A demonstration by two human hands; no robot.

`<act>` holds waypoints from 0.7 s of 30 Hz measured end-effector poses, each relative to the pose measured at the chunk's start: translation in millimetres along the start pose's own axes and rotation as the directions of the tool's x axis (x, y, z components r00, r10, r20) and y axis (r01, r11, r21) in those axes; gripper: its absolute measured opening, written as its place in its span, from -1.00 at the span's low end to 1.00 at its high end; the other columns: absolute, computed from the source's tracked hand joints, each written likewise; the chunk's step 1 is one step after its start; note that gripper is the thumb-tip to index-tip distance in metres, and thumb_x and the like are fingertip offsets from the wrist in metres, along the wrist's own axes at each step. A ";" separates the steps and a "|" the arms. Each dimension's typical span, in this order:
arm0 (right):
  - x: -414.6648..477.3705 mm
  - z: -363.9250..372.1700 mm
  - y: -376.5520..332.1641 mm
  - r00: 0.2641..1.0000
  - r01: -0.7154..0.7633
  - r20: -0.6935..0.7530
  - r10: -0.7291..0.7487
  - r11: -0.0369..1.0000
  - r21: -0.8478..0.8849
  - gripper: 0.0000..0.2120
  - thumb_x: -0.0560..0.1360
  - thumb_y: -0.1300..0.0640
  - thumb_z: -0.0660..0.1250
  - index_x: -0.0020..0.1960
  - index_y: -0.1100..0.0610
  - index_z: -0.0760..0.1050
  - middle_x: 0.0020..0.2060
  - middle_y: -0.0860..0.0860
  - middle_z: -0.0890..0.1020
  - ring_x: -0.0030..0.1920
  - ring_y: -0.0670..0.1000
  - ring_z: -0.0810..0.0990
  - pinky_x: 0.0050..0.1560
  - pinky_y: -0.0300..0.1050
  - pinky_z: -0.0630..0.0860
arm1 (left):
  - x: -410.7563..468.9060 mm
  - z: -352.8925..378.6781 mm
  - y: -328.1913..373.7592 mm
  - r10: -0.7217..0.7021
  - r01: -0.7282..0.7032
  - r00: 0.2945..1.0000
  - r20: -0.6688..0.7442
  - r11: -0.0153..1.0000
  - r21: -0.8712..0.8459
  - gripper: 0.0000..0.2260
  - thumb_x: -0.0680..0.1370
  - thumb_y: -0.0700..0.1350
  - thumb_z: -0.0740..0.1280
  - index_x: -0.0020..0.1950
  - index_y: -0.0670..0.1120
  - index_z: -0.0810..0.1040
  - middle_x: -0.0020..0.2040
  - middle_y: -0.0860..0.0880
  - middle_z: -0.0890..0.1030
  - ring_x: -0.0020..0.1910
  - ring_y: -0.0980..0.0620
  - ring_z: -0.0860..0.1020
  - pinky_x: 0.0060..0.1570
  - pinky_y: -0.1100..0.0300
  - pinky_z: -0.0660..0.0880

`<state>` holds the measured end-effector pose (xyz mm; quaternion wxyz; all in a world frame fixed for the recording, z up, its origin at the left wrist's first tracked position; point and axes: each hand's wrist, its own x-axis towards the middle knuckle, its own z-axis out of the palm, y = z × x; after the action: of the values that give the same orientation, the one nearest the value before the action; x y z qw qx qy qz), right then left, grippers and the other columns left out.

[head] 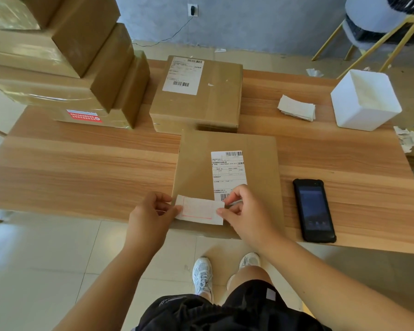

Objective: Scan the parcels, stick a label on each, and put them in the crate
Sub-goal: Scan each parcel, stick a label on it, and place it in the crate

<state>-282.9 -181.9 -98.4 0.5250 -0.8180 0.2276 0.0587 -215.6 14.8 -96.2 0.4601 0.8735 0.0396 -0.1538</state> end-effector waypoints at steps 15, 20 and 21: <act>0.6 8.8 7.6 0.965 0.263 0.028 -0.262 0.953 -0.148 -0.63 0.46 0.25 0.42 -0.20 -0.11 0.28 -0.15 -0.12 0.43 -0.27 -0.20 0.51 -0.24 -0.40 0.42 | -8.2 5.2 -22.0 0.197 -0.191 0.979 -0.045 0.976 0.107 -0.82 0.40 -0.13 0.49 -0.13 0.02 0.52 -0.16 0.11 0.55 -0.24 0.32 0.52 -0.31 0.51 0.39; 0.9 8.7 4.9 0.942 0.336 0.092 -0.324 0.910 -0.240 -0.80 0.47 0.27 0.39 -0.15 0.02 0.43 -0.12 -0.10 0.41 -0.26 -0.14 0.50 -0.22 -0.36 0.40 | -7.9 6.2 -24.6 0.295 -0.288 0.955 -0.018 0.943 0.167 -0.87 0.41 -0.20 0.48 -0.07 -0.09 0.62 -0.13 0.04 0.51 -0.31 0.24 0.52 -0.31 0.48 0.38; 0.2 9.2 3.8 0.936 0.353 0.112 -0.335 0.893 -0.280 -0.88 0.48 0.27 0.37 -0.09 0.07 0.50 -0.10 -0.08 0.41 -0.27 -0.15 0.48 -0.19 -0.33 0.41 | -8.1 6.1 -24.6 0.325 -0.319 0.946 -0.002 0.929 0.187 -0.85 0.42 -0.21 0.47 -0.03 -0.10 0.64 -0.13 0.02 0.50 -0.30 0.22 0.51 -0.29 0.48 0.36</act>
<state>-283.0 -175.1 -105.7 0.4056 -0.9123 0.0520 0.0231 -229.9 24.5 -116.5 0.3955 0.9094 -0.1110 -0.0651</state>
